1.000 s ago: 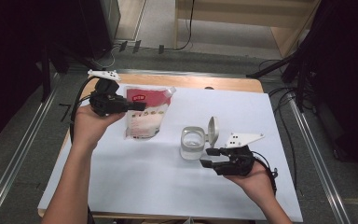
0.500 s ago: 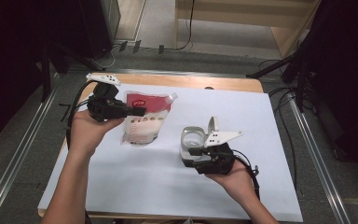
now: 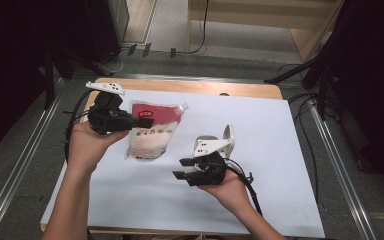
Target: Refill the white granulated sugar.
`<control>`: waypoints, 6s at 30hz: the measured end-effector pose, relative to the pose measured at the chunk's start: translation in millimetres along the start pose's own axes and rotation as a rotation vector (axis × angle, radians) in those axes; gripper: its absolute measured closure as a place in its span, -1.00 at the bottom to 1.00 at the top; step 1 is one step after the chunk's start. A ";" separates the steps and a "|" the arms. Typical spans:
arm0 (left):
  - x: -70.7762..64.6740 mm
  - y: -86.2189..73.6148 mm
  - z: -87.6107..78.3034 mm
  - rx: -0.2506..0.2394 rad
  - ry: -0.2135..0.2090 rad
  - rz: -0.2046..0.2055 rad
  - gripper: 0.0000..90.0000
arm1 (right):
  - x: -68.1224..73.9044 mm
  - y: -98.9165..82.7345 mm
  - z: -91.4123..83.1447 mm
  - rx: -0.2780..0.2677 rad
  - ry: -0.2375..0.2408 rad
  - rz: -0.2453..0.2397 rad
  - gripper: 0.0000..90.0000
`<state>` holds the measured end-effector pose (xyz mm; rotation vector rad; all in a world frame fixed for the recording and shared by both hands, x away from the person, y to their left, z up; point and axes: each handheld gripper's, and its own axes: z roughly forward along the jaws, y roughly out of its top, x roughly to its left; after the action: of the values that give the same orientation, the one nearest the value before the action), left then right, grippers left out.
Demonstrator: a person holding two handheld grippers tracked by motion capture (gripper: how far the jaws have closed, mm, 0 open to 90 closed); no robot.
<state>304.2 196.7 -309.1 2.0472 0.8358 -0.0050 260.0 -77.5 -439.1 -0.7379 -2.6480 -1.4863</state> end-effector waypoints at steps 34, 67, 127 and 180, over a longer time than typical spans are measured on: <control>-15.8 4.5 -2.0 0.060 -0.104 -0.059 1.00 | 0.1 -15.4 75.7 -0.039 -0.138 0.008 0.17; -13.5 0.4 39.9 0.190 -0.060 0.019 0.80 | 21.0 -16.4 52.1 -0.165 0.007 -0.047 0.40; -31.8 7.0 65.7 0.238 -0.118 -0.156 0.92 | 47.2 -13.4 38.9 -0.241 0.059 0.115 0.25; -34.3 9.2 57.5 0.236 -0.132 -0.142 0.78 | 55.2 -7.8 42.8 -0.221 0.089 0.190 0.40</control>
<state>300.1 131.4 -326.1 2.1737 0.9318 -0.3281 216.8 -24.6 -455.6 -0.8857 -2.3006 -1.7299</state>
